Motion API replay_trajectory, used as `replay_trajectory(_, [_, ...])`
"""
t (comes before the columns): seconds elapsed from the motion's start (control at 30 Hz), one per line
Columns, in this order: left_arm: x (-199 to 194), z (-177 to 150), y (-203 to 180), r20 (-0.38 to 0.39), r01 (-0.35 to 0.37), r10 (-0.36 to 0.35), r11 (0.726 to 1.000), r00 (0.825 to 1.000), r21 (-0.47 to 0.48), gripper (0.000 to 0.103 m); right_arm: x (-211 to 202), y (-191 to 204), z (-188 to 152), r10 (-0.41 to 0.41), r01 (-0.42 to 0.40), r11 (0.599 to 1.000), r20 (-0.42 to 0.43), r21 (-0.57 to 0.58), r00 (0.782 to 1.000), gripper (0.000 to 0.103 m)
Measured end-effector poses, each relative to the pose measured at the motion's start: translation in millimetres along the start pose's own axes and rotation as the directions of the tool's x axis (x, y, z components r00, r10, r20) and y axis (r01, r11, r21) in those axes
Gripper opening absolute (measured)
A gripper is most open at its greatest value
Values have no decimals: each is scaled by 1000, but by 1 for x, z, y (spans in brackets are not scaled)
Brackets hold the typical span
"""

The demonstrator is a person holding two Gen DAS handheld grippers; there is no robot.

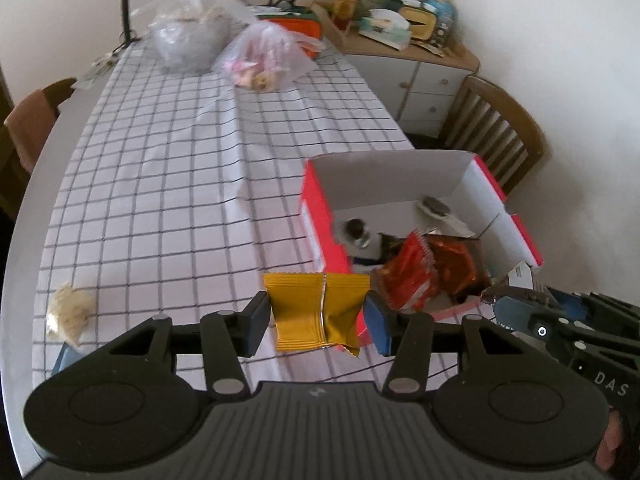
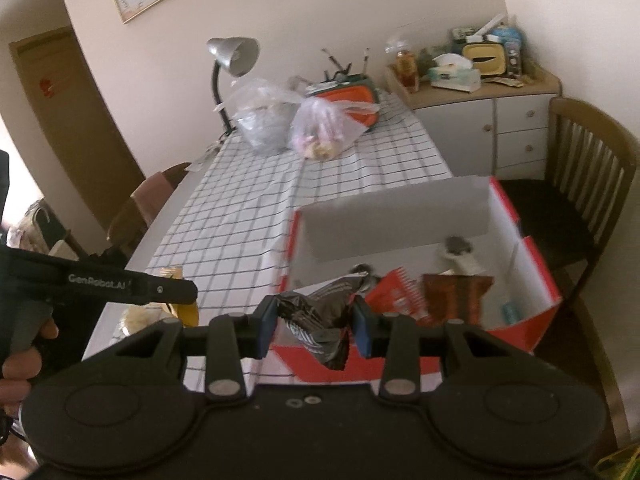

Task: Organize snacks
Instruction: 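Carry both snacks over the red box and lower them inside, then open both tools to release the snacks and withdraw toward the table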

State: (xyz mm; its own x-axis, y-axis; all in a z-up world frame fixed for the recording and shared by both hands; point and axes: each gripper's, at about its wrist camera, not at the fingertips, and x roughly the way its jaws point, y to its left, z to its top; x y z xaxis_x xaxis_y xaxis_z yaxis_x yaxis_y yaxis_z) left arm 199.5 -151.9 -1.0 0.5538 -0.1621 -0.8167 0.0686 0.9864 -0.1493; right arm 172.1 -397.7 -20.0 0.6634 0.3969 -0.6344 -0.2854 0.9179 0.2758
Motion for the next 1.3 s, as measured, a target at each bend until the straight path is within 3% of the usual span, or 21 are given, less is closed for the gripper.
replay_trajectory(0.53, [67, 49, -73, -46, -54, 57, 996, 997, 73, 51, 41, -81, 34, -74, 73, 997, -29, -20, 997, 38])
replay_trajectory(0.93, [138, 73, -91, -143, -104, 114, 992, 983, 75, 51, 103, -114, 50, -98, 95, 995, -111, -35, 989, 38])
replay_trajectory(1.3, [180, 74, -94, -205, -137, 151, 987, 967, 80, 51, 135, -125, 45, -100, 90, 994, -162, -67, 982, 38])
